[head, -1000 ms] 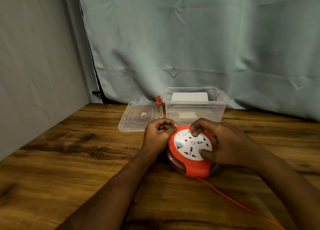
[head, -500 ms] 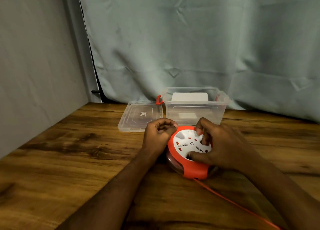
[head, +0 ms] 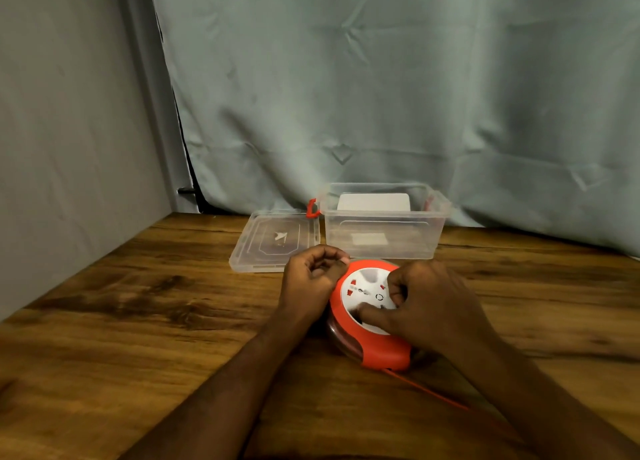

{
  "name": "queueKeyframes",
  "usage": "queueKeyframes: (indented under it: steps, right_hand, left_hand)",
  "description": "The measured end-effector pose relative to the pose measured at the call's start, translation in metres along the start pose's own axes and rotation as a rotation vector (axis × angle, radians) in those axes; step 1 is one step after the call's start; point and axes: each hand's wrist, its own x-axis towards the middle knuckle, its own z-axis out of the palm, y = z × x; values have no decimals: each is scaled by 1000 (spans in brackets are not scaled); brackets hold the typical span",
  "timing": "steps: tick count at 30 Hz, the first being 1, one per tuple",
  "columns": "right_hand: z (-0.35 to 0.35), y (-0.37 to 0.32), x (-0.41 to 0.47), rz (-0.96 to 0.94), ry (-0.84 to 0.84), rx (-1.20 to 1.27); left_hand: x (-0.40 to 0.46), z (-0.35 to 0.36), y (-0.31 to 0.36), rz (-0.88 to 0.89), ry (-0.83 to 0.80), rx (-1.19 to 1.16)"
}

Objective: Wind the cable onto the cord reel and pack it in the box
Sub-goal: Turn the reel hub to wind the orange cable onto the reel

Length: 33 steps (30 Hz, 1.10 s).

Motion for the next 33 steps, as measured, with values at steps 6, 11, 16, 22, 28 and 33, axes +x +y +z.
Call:
queueKeyframes:
  steps: [6,11,16,22,28,33]
  right_hand:
    - [7,-4,0,25,39,21]
    - [-11,18,5,-175,-8,100]
    - [-26,33,7,-236,-249,115]
    - [-26,33,7,-218,-231,130]
    - [-23,26,5,-155,-171,97]
    - [-6,19,2,-150,-47,30]
  left_hand:
    - [0,1,2,5,-40,13]
    - [-1,1,4,-14,-48,4]
    - [-2,1,5,-12,-45,7]
    - [-3,1,6,-8,-37,6]
    - [-2,2,4,1,-26,13]
    - [0,0,2,-13,-15,4]
